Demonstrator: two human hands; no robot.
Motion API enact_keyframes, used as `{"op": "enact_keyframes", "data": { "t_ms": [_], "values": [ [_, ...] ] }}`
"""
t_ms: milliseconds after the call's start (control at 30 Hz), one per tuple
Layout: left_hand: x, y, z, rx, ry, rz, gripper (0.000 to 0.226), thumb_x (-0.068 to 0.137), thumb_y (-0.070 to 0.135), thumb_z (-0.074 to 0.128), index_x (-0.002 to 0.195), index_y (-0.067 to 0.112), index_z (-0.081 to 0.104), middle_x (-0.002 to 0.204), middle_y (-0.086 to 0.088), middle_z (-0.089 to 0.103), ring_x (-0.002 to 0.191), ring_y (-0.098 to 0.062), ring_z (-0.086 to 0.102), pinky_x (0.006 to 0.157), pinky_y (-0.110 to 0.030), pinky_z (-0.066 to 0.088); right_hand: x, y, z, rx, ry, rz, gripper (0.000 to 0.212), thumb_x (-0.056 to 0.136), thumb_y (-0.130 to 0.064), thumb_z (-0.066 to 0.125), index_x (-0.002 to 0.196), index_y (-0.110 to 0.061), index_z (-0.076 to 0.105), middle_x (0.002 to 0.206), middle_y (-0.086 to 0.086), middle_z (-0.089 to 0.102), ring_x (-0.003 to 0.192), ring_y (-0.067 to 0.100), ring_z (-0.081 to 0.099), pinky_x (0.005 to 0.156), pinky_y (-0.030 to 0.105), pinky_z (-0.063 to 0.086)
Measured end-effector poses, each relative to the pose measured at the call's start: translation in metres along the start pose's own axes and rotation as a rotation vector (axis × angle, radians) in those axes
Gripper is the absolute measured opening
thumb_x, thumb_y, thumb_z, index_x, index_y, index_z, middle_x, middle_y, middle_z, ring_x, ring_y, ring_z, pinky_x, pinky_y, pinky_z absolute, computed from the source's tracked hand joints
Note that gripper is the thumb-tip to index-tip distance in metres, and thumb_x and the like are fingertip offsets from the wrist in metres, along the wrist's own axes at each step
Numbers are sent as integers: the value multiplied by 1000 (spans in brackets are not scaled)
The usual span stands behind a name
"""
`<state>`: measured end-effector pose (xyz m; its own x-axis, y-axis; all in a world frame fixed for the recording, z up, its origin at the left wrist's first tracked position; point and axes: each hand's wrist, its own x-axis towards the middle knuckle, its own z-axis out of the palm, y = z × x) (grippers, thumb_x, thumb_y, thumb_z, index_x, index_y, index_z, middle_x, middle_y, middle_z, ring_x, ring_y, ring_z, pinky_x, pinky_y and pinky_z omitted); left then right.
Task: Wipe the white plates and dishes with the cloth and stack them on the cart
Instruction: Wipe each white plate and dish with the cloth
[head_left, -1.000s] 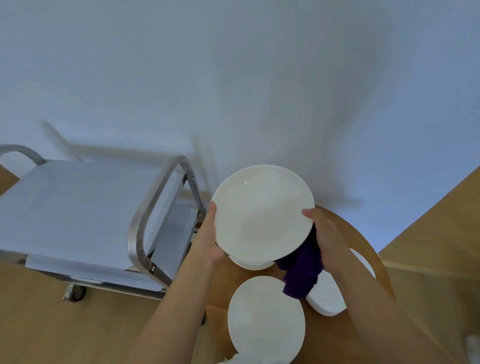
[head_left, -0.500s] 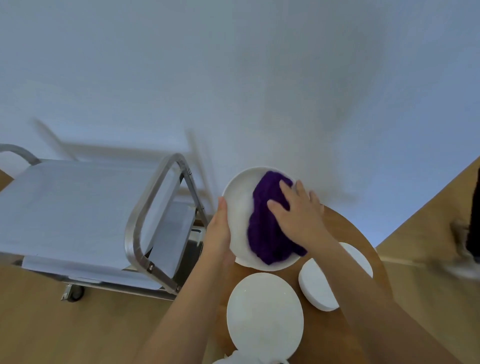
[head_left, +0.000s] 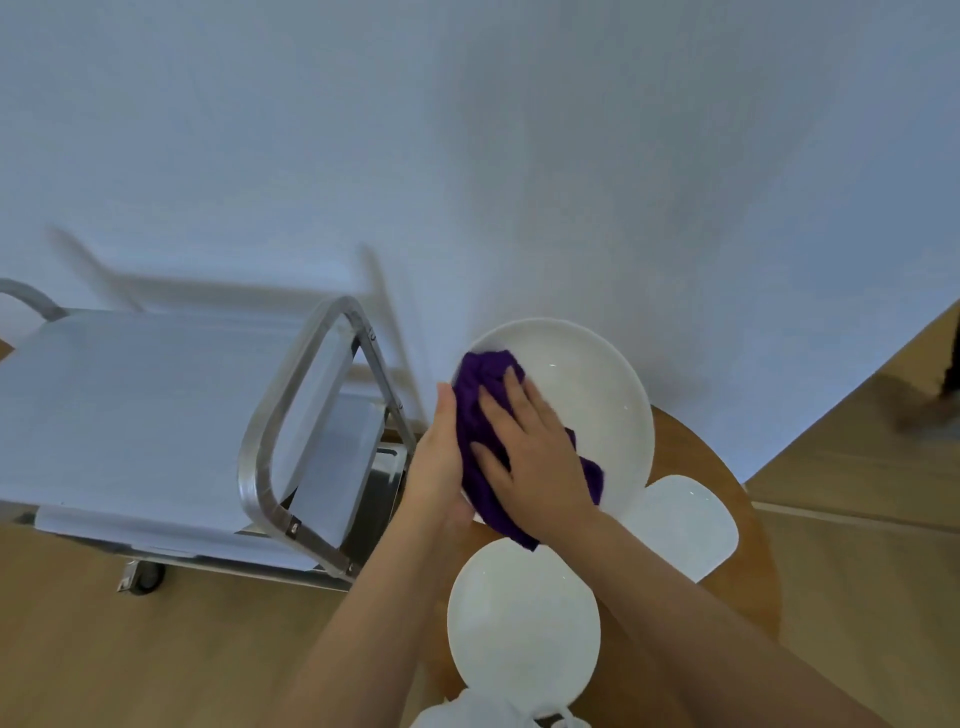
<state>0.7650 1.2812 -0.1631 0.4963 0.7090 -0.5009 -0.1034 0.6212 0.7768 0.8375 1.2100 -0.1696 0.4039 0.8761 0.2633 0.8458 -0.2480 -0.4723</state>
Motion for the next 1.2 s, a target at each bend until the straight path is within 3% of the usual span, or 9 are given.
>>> {"op": "enact_keyframes", "data": {
  "t_ms": [167,267,400,467,533,767,867,967,1200],
  "values": [
    [5,3,-15,-188,-27,-157,75,66,71,60,97,5,76,97,-17,74,82,-31,73,54,-39,58,-22,14,-3,65,-150,-179,41,95,-25,46,135,-22,49,150,-1,35,141,19,25,107,23,16],
    [5,-2,-25,-268,-143,-227,73,80,71,47,84,6,79,96,-20,73,83,-35,72,59,-44,58,-37,32,-6,43,-235,-216,36,94,-22,46,129,-21,56,145,-3,43,137,18,35,103,21,22],
    [8,-12,-44,-11,16,-166,79,74,72,49,129,16,60,125,-12,65,114,-33,63,94,-51,51,-51,63,-11,-100,-240,-195,31,85,-18,58,114,-12,67,125,9,62,110,27,61,91,32,45],
    [5,-21,-52,121,139,-159,80,64,74,57,123,19,61,116,-8,70,108,-30,65,97,-52,49,-52,83,-10,-206,-196,-194,27,76,-13,73,103,-9,72,110,12,69,93,30,67,80,39,53],
    [0,-33,-54,107,103,-205,71,58,70,61,109,21,66,102,-9,72,97,-29,68,91,-49,53,-53,97,-4,-276,-189,-177,29,70,-10,81,98,-7,73,106,13,70,89,32,68,75,41,56],
    [-2,-68,-53,163,155,-342,85,59,75,54,125,22,57,118,-8,66,111,-33,61,100,-53,46,-55,91,39,-212,-191,-47,29,85,-12,66,114,-6,66,128,15,59,113,38,57,86,48,51],
    [0,-79,-58,165,102,-338,78,70,72,48,130,22,55,123,-7,64,117,-33,58,102,-54,44,-62,76,60,-82,-278,34,45,96,-35,41,135,-14,48,144,9,43,121,30,47,100,46,38],
    [5,-91,-70,109,60,-363,72,77,69,42,128,20,58,121,-16,65,115,-35,60,99,-57,46,-79,65,79,30,-402,68,61,91,-56,39,143,-25,33,151,0,32,127,21,35,107,39,29],
    [1,-138,-110,-41,73,-440,64,84,61,44,127,16,57,120,-18,65,106,-35,64,86,-51,55,-135,85,99,72,-662,-10,44,96,-35,46,137,-21,45,143,1,44,119,18,46,97,27,38]
  ]
}}
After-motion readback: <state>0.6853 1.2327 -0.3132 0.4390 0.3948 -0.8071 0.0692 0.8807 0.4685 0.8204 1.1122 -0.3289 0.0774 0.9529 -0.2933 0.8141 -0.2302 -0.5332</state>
